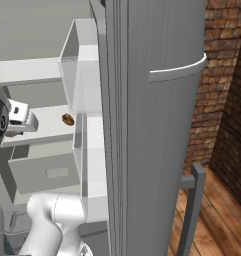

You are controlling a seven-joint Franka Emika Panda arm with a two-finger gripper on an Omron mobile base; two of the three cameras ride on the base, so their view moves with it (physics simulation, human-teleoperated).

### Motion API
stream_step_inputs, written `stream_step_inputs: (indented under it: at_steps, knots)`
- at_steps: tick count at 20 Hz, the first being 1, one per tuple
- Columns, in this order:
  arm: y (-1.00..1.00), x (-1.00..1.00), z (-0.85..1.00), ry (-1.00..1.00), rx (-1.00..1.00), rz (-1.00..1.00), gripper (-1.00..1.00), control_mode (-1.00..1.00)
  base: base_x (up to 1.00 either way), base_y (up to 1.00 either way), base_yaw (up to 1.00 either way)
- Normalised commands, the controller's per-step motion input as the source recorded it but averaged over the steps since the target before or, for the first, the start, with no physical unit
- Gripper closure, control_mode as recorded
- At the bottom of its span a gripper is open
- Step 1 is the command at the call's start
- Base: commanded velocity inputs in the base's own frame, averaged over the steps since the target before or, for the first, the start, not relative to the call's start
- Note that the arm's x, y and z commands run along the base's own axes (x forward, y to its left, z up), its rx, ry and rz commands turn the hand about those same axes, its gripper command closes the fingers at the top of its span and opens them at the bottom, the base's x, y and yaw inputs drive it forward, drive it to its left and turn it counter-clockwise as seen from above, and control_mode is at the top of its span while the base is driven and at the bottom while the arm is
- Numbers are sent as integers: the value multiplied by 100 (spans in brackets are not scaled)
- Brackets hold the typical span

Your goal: Retrieve the bottle and the shaker from the cabinet and place them next to the mixing bowl on the counter. Then add garlic from the fridge to the mixing bowl.

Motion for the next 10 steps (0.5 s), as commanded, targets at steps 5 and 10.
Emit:
stream_step_inputs:
  at_steps: [5,10]
  knots:
    - [0,0,0,0,0,0,100,100,-36,4,-1]
    - [0,0,0,0,0,0,100,100,-100,26,-9]
